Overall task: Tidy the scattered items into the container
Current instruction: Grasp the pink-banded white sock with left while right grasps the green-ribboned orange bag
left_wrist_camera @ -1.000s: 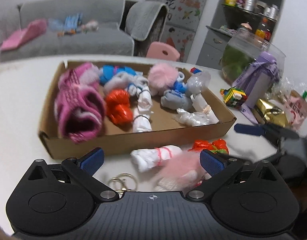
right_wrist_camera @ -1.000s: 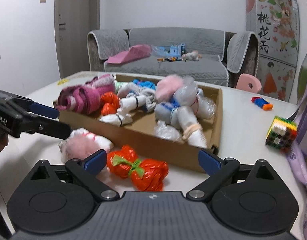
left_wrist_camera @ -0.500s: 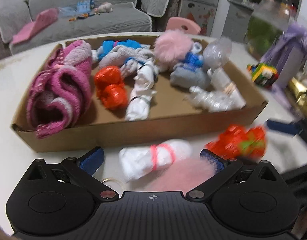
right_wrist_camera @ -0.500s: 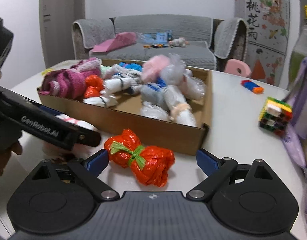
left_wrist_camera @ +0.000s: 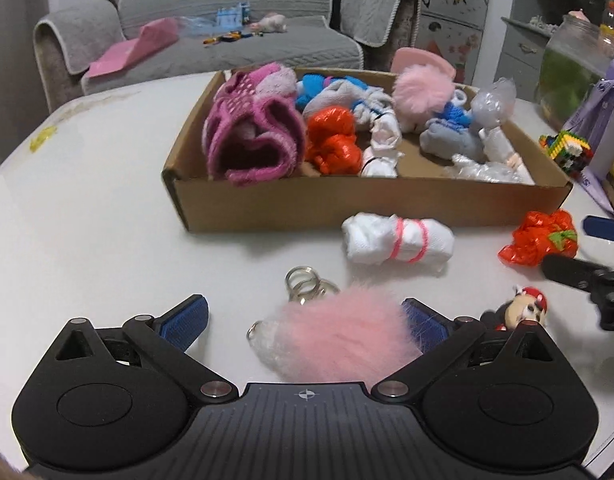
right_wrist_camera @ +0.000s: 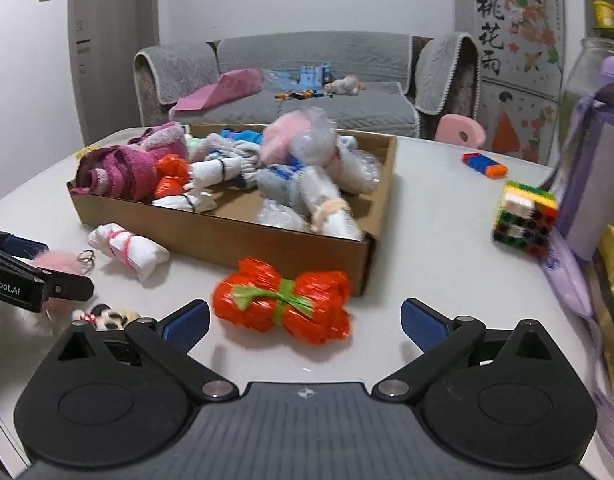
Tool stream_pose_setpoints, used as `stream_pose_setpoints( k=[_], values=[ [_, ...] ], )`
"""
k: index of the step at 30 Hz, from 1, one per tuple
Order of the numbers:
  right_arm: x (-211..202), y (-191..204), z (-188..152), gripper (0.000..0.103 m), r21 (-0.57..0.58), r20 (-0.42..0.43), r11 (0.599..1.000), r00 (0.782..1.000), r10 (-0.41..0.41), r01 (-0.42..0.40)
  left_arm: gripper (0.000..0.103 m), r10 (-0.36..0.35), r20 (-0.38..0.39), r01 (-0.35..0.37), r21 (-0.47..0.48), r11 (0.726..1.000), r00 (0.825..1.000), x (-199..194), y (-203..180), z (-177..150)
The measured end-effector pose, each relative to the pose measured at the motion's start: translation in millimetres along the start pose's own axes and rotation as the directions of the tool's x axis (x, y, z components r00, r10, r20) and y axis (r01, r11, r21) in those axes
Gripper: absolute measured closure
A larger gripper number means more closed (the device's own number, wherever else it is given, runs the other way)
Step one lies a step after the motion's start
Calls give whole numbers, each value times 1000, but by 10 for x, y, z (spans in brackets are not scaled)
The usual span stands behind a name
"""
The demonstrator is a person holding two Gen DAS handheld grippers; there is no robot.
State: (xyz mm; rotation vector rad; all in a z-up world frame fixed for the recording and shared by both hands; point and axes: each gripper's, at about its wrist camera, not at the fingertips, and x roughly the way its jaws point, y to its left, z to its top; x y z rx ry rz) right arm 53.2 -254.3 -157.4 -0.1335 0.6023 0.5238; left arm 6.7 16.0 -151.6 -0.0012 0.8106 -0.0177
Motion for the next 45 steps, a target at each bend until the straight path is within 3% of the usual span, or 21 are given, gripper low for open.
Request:
stream_pose_setpoints(
  k=[4,13,20,22,32,41,45],
  values=[
    [92,73,34,1,-14,-26,1000,1000,10,-11,1,-8,58,6,43,999,998,-55,-155,158],
    [142,42,46,2,22,-52,999,998,24,-23,1,-5,51,0,111,994,999,277,-503,339],
    [171,88,59,31,8,-63,999,997,34,-33,23,-50,27,48,76,996,998,382,-484,303],
    [153,112,49,34,-3,-59,999,998,33,-33,26,-55,28,52,76,996,998,363,-484,297],
    [-7,57,56,36,-15,-19,999,999,33,-34,28,-49,82,41,97,994,995,163,-439,196],
    [-290,-66,272,36,1,84,999,996,42,-42,28,-53,211,27,124,992,976,-283,-511,302],
    [-337,-105,353,36,6,113,999,993,43,-44,28,-50,233,22,120,992,971,-328,-527,406]
  ],
)
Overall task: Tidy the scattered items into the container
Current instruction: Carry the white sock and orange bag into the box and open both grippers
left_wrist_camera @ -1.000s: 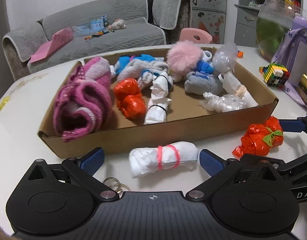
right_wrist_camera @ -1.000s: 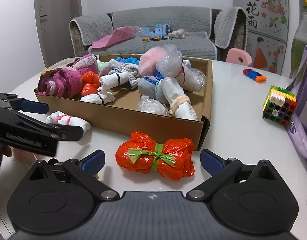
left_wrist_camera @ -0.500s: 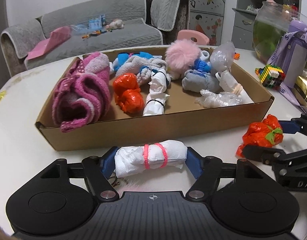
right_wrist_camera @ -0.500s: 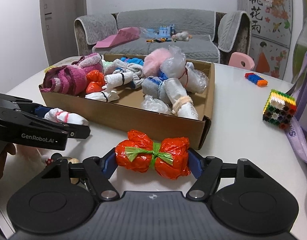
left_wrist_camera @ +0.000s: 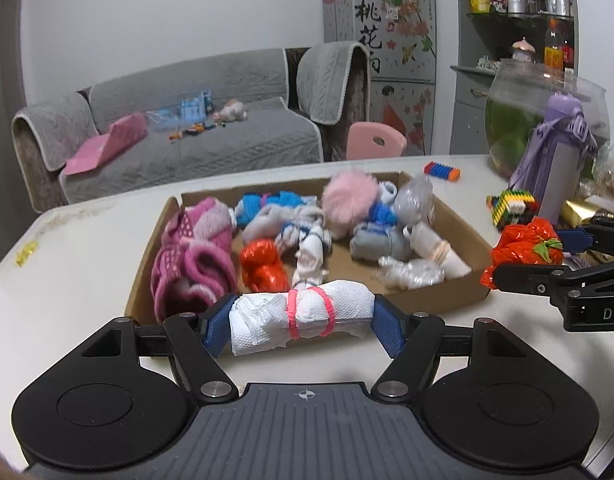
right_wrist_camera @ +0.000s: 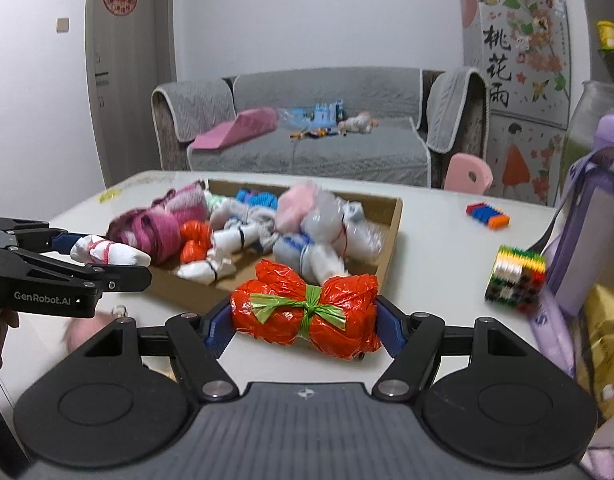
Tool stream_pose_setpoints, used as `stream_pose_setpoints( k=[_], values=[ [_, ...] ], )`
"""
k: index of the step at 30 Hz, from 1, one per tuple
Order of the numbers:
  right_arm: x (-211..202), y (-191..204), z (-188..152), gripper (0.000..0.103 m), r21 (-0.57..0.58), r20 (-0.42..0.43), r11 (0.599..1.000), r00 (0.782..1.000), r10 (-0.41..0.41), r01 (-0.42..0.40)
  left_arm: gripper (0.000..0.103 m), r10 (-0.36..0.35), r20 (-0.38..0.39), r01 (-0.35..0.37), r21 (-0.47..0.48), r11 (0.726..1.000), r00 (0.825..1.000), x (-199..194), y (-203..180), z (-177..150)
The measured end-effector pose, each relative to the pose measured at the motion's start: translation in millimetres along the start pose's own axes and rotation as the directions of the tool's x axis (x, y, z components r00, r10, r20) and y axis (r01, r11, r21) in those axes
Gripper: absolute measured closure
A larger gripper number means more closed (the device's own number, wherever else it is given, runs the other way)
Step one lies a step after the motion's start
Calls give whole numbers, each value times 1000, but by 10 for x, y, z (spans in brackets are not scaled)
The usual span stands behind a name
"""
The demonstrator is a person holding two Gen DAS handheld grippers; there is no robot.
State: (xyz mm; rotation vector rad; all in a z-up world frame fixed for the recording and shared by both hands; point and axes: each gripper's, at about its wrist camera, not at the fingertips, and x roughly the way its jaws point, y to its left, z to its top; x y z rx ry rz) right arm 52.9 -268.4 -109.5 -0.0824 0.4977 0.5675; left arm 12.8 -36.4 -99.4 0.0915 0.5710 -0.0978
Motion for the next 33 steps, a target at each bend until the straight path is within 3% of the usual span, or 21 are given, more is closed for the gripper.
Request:
stream_pose_setpoints(
  k=[13,21,27,33],
  values=[
    [-75,-170,300,36,21,98,1000,995,-13,11,28,23,32,-23,-2,1000,999,-6,68,301],
    [-51,-388,692,36,9,180,999,983,-42,41,28,50,77,-49,-19,999,996,54,192,705],
    [236,-463,931,36,-15,199,999,980,-28,32,28,62,98,-58,-42,997,993,304,322,1033],
    [717,-496,1096,36,-33,150,999,989,11,-6,28,85,50,-81,-80,994,995,814,588,1266]
  ],
)
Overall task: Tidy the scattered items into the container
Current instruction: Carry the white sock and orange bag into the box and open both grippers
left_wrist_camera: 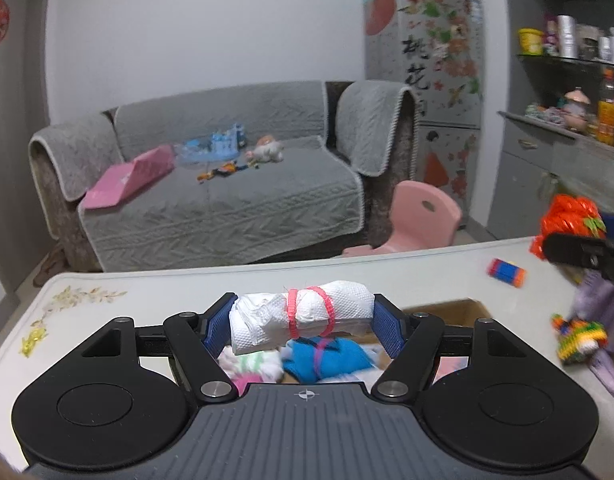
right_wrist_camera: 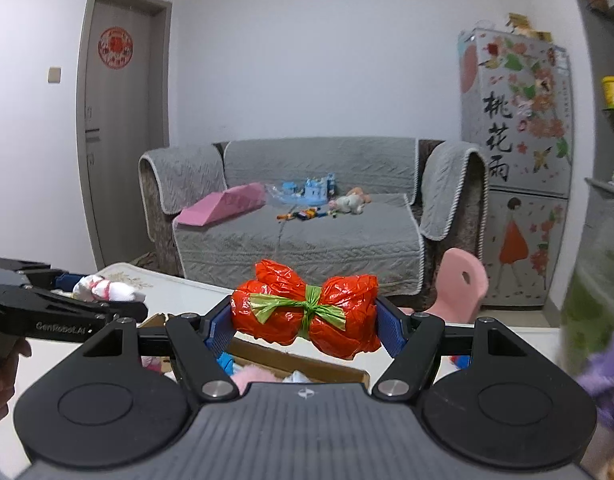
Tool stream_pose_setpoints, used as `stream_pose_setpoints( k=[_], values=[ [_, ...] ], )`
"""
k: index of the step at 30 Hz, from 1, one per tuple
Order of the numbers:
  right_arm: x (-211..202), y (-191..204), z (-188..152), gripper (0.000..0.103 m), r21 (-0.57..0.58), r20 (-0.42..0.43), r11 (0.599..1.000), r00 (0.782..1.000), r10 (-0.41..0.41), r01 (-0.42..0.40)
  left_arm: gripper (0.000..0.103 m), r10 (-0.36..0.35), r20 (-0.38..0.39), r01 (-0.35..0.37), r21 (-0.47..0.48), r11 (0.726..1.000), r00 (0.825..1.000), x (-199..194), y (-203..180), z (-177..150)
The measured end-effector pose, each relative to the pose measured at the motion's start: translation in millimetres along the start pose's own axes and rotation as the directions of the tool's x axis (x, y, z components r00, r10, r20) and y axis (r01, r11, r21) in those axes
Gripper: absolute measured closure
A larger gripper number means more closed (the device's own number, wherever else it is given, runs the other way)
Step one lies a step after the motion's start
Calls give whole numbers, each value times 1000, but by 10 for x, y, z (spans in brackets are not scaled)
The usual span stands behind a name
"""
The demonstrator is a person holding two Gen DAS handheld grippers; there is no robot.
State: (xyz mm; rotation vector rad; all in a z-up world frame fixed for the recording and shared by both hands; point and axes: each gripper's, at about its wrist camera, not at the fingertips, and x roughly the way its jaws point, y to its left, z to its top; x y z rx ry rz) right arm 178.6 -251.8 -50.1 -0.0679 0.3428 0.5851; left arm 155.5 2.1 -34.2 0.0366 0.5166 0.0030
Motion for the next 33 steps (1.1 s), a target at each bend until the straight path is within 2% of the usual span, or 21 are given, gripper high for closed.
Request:
stream_pose_setpoints(
  k=[4,8,16,20,29,33],
  values=[
    [281,14,-58,36,2,-35,1000,999,13,-13,28,56,-38,-57,-28,998,998,324,135,6],
    [382,68,-127,36,-4,-64,1000,998,27,-27,28,76,-73,-80,-60,995,994,498,292,-30],
    [523,31,-236,36,39,-141,999,990,12,-7,28,67,-181,-84,-87,993,981,830,451,-208],
    [600,29,-342,36,46,-193,999,981,2,7,27,69,-216,-84,-60,995,974,905,416,-249],
    [718,76,-441,35,37,-267,999,964,-2,13,23,86,-326,-82,26,996,942,1051,272,-407],
    [717,99,-454,33,24,-272,1000,962,-11,18,18,95,-317,-83,50,995,944,1014,228,-415]
  ],
)
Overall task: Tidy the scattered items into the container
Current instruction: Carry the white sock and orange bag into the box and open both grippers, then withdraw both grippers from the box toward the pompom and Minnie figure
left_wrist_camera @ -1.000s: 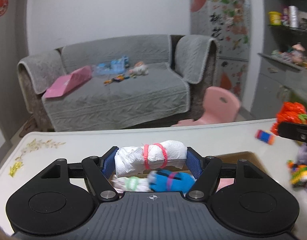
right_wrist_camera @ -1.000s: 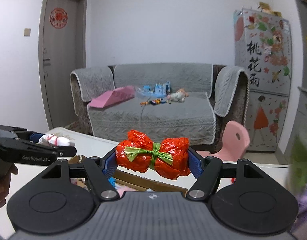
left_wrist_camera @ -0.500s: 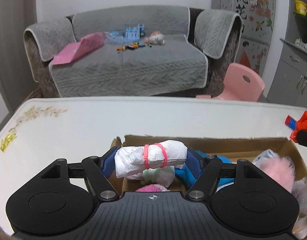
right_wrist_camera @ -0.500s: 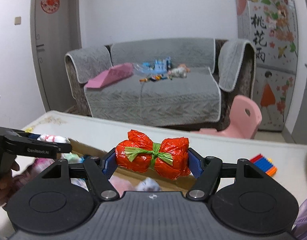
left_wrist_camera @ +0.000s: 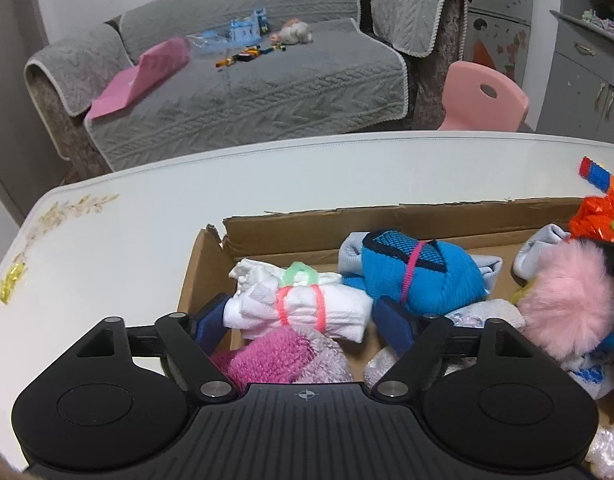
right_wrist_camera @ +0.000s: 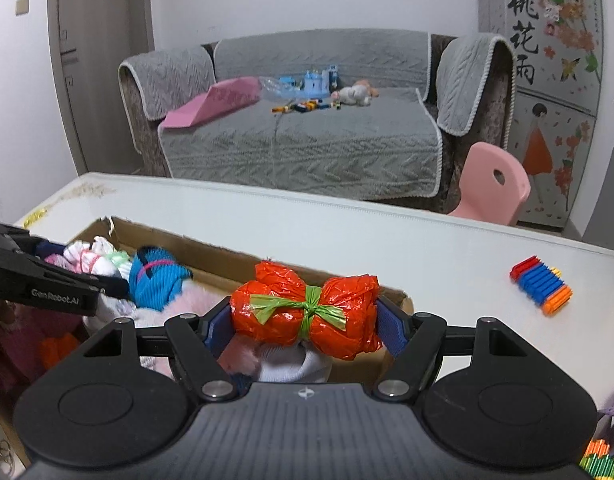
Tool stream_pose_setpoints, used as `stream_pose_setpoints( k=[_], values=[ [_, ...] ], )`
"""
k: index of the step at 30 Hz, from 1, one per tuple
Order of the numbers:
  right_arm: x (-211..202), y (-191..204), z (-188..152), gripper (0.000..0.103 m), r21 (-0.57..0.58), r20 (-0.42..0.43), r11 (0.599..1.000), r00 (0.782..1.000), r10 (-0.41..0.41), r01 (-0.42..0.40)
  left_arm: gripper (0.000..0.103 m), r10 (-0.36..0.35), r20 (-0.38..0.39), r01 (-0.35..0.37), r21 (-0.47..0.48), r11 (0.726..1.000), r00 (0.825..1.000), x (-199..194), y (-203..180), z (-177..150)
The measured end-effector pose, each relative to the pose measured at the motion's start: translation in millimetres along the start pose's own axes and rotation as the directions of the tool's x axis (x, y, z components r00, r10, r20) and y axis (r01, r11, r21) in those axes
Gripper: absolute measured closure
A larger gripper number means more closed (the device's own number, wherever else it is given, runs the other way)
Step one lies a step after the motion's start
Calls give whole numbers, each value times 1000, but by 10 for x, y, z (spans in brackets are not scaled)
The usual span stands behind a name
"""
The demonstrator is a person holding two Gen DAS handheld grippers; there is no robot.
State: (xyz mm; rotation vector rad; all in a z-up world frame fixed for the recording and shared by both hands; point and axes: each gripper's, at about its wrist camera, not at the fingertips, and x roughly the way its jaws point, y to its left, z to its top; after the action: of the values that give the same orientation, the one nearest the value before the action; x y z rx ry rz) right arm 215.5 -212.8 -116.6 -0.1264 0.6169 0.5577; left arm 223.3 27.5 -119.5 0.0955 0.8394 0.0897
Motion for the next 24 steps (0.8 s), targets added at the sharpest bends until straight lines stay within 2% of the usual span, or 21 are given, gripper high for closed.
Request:
stream_pose_setpoints(
  k=[6,11,17,24],
  values=[
    [-29,-11,-10,25,-9,3,1000,1000,-13,13,6,31,18,-32,24,999,999,-100,-27,-24],
    [-21,-38,-15,20,-13,3,1000,1000,-22,22,1,34,39,-36,42,999,999,-194,-37,-46],
    [-49,-25,-30,15,-24,9,999,999,-32,32,1,19,48,-22,66,998,999,-287,-52,-94],
    [-195,-9,-46,12,-40,42,998,998,-39,41,0,-23,99,20,32,999,995,-533,59,-128]
  ],
)
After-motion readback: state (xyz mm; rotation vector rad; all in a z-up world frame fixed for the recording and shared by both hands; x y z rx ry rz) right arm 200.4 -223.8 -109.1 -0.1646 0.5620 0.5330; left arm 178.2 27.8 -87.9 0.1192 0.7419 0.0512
